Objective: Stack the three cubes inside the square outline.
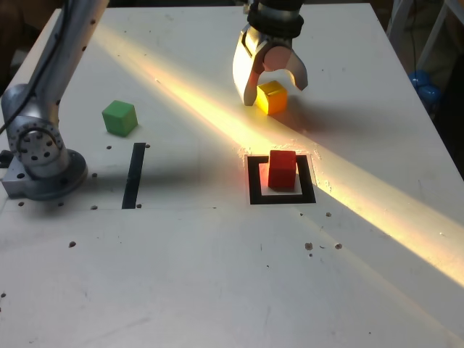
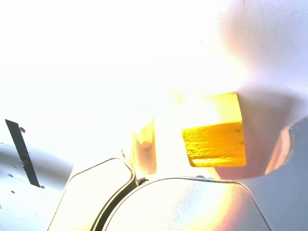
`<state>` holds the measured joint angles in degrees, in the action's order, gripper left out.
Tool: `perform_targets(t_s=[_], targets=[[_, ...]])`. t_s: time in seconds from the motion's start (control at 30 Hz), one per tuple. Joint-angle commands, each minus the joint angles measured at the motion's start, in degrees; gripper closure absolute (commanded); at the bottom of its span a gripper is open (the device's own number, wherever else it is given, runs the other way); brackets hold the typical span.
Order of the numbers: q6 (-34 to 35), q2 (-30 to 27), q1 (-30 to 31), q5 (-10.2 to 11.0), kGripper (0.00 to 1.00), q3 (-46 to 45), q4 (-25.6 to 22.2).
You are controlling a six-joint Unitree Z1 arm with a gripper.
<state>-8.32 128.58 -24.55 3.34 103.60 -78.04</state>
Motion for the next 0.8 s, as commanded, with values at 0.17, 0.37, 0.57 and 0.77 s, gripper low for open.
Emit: perform_targets(t_s=[0.17,0.37,0.57,0.77], targets=[[-0.14,1.61,-0.41,-0.14,0.57,1.76,-0.19],[-0.30,2.17,-0.41,-0.19,0.68,2.38,0.05],[-0.38,2.54,-0.37,-0.35,0.68,2.58,-0.02],[-0.38,2.59,-0.19,-0.34,0.68,2.58,-0.05]])
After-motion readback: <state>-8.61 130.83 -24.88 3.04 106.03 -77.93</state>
